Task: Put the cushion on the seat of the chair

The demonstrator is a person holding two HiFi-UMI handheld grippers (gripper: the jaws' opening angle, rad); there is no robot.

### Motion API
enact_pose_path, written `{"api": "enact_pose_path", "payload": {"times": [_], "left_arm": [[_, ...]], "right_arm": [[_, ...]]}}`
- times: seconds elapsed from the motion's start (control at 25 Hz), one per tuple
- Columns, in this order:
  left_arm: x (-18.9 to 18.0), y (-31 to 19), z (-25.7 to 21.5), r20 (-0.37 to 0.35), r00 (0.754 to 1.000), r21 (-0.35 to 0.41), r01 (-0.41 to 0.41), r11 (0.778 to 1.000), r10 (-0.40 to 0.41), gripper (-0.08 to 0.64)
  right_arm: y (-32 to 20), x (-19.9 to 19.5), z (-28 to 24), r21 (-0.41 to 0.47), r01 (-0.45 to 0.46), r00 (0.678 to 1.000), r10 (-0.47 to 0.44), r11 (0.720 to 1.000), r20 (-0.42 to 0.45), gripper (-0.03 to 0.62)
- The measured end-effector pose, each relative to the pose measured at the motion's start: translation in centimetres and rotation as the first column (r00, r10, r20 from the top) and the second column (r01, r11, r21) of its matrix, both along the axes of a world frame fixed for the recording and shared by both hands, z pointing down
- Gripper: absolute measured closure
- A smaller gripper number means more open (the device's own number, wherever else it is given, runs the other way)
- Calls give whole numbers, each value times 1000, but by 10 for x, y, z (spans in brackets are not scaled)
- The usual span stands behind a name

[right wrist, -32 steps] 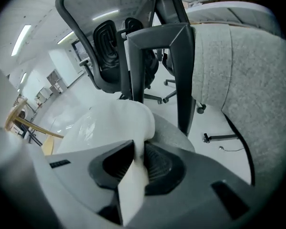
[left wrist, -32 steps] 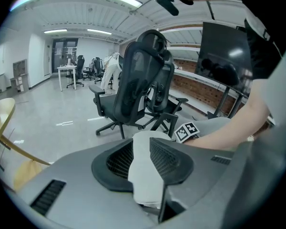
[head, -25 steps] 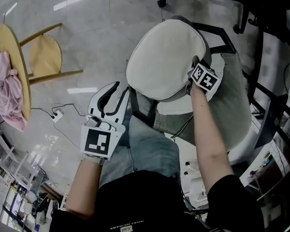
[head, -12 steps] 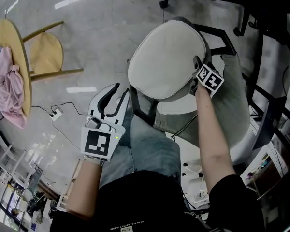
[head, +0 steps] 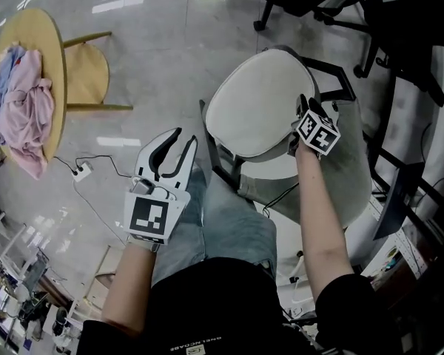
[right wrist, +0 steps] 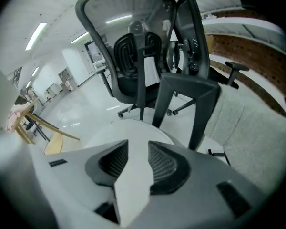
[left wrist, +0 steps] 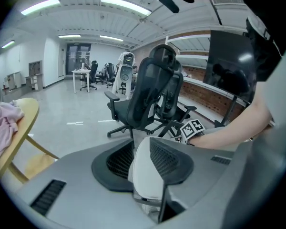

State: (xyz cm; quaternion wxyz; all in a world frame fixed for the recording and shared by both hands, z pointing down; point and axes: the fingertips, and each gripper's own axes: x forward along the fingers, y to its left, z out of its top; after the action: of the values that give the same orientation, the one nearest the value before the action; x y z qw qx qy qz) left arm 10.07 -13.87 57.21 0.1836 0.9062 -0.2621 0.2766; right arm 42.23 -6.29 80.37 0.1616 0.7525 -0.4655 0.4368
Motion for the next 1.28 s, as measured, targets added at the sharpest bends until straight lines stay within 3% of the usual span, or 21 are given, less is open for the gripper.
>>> {"api": "enact_pose_path", "payload": {"times": [0.2,0.36,0.64,0.92,1.28], "left_arm": [[-32,-8,-32,-22,998,42,62,997,-61,456],[-61,-12,-63,-42,992,72,123,990,-120,456],[-119,-13,-110,-91,963,135,265,955,-254,456],[-188,-19,-137,-144,917,167,394,904,-373,456],[-253,-23,-183,-226,857,194,506,840,-464,472]], "right_arm": [[-37,-47,-52,34,142,988,-139,989,-59,573],[-61,-92,-98,96,221,975,-216,971,-56,583],[-106,-179,-182,204,398,917,-393,894,-66,584],[-129,-285,-254,294,525,846,-528,799,-75,584],[-154,-403,-368,474,626,736,-671,619,-96,584]]}}
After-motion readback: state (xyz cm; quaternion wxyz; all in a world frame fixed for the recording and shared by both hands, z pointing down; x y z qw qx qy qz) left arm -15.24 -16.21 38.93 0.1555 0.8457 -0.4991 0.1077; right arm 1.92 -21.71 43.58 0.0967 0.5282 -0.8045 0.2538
